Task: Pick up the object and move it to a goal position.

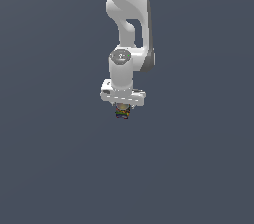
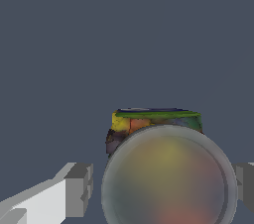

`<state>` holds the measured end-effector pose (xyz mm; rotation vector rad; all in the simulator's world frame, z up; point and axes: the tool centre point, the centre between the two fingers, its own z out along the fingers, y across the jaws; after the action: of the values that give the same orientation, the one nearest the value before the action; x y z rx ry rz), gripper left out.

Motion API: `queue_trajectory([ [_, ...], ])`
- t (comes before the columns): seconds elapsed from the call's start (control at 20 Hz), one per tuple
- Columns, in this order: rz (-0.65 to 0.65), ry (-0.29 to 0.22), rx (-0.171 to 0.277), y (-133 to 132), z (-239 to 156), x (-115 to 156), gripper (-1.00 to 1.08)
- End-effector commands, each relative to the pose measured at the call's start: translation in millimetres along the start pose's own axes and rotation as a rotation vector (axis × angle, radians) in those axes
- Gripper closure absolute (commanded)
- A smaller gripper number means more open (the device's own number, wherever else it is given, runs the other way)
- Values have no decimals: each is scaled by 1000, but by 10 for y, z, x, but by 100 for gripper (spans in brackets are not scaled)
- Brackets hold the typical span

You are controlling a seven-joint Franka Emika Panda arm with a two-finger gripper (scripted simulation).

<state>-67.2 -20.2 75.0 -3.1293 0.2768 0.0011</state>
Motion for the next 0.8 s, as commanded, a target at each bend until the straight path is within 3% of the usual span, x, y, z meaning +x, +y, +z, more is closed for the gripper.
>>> queue_trajectory([
  [0.0, 1, 1, 0, 2, 100, -2, -92],
  [0.25, 1, 1, 0, 0, 171, 4, -92],
  [0.3, 1, 1, 0, 0, 171, 4, 108],
  [0.75, 1, 1, 0, 0, 171, 4, 108],
])
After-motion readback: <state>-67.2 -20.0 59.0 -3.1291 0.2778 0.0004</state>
